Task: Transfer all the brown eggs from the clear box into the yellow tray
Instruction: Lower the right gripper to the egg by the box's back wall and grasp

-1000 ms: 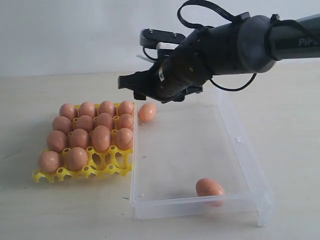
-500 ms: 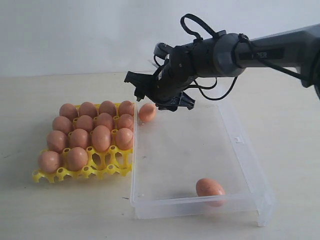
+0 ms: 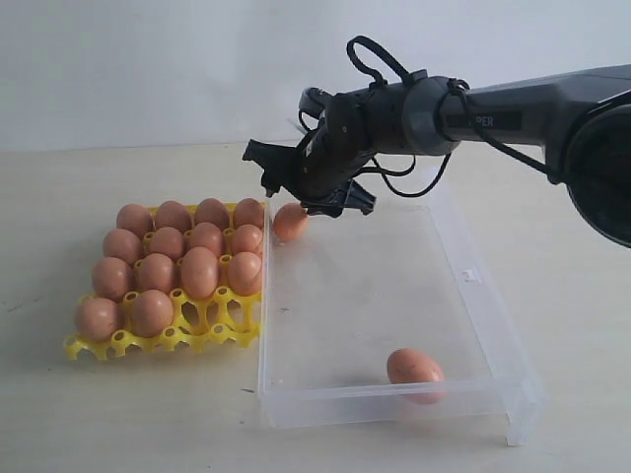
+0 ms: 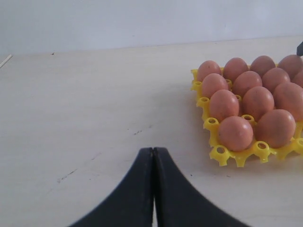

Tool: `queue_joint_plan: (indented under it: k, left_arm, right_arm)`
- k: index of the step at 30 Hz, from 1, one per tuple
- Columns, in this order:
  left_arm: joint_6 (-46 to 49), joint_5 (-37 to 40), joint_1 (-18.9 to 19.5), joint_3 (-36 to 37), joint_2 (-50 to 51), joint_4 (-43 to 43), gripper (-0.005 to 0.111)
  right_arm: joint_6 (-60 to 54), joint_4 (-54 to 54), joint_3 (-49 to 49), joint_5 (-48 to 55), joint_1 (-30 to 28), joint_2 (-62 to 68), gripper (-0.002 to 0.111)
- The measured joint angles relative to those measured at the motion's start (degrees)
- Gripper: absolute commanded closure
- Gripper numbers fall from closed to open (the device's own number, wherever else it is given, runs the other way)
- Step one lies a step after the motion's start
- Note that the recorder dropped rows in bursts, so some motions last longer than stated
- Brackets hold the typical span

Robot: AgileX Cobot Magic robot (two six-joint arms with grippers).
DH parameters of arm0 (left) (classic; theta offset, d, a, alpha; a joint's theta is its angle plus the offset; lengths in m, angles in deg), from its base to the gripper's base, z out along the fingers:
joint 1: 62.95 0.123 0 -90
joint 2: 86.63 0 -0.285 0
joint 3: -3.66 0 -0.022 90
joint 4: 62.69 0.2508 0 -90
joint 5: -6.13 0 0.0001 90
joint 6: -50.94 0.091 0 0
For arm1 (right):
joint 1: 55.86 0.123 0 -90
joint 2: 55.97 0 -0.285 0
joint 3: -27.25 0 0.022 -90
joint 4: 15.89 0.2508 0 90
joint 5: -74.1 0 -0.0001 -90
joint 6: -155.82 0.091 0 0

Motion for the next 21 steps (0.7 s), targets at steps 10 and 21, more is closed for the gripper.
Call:
queue_joint_plan:
  k: [10,21]
  left_arm:
    - [0.00,0.00,0.00,0.00,0.00,0.00,0.107]
    - [0.00,0.00,0.00,0.00,0.00,0.00,0.107]
  right_arm:
    - [0.81,-0.55,-0.27,-0.78,0.00,0.22,0.049]
    - [0.81,-1.61,-0.27,1.36,0.00,-2.34,0.049]
